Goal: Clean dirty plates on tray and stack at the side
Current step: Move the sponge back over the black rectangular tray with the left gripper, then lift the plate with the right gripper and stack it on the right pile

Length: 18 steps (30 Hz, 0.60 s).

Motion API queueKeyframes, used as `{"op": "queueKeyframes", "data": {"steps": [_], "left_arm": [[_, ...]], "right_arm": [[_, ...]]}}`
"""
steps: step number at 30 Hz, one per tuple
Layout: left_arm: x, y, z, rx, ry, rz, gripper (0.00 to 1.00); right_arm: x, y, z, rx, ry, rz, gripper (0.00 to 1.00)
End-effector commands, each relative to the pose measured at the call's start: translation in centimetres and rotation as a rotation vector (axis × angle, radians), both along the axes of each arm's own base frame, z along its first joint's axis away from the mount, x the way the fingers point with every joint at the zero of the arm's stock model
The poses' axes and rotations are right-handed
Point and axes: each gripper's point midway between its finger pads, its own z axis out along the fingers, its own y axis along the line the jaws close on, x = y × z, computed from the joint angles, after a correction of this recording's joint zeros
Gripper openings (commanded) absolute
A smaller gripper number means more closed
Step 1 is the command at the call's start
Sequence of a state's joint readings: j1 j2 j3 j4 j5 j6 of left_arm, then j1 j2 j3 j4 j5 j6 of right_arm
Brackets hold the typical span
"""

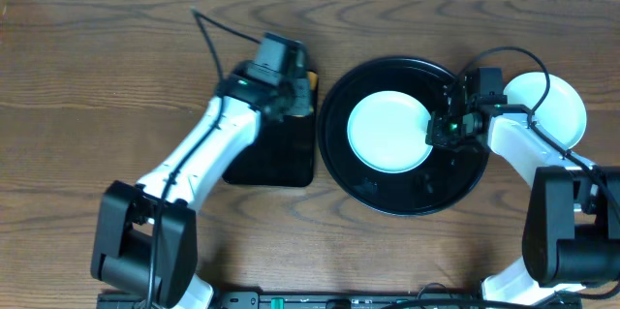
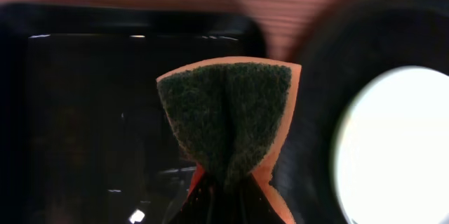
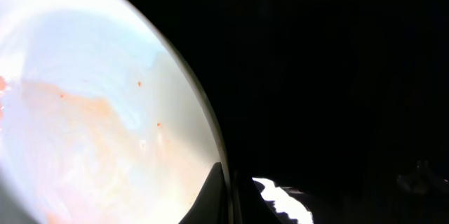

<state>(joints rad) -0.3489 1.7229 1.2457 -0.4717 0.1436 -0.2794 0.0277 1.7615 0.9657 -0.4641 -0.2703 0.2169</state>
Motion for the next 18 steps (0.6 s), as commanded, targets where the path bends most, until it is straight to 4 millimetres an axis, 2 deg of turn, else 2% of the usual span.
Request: {"op": "queueKeyframes", "data": {"steps": [1, 5, 9, 15, 18], "left_arm": [[0.5, 2.5, -0.8, 0.016, 0.018, 0.044, 0.08], [0.5, 4.2, -1.5, 0.021, 0.036, 0.084, 0.08], [0.1, 4.6, -2.1, 0.026, 0.052, 0.09, 0.08], [-0.2, 4.6, -3.0, 0.033, 0.078, 0.089, 0.08], [-0.3, 4.6, -3.9, 0.039, 0.099, 0.088, 0.08]], "right_arm": [[1.4, 1.3, 4.4, 0.015, -0.156, 0.113, 0.01], [2.0, 0.2, 7.5, -0.053, -0.253, 0.1, 0.01], [2.1, -0.9, 10.1, -0.133, -0.336, 0.108, 0.01], [2.2, -5.4, 14.4, -0.407, -0.449, 0.025, 0.01], [1.9, -6.8, 16.0, -0.544, -0.48, 0.015, 0.01]]}}
